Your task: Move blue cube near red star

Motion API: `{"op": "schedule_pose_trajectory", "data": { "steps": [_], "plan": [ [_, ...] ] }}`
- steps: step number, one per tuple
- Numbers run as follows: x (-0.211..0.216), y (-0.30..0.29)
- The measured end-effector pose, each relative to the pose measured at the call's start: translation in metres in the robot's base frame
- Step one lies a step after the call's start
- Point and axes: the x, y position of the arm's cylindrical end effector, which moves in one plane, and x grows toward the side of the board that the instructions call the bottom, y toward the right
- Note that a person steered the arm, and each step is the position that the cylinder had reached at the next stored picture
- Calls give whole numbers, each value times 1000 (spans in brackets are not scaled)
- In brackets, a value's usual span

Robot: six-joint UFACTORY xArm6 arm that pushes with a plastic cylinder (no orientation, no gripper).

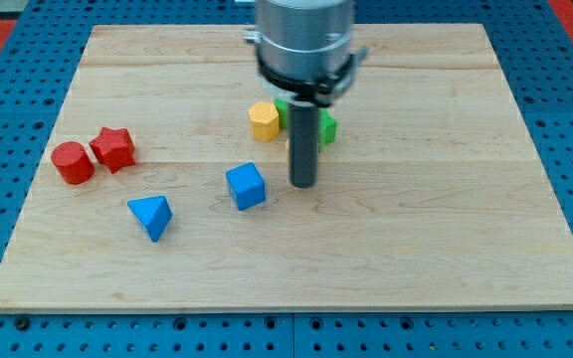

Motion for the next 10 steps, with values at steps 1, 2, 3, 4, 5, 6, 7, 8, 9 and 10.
{"op": "schedule_pose_trajectory", "data": {
  "steps": [1,2,3,4,5,6,7,8,9,10],
  "plan": [
    [25,6],
    [31,4],
    [29,-3],
    [26,13],
    [19,20],
    [11,-31],
    [11,-75],
    [11,-111],
    [8,-118],
    [6,-157]
  ]
}}
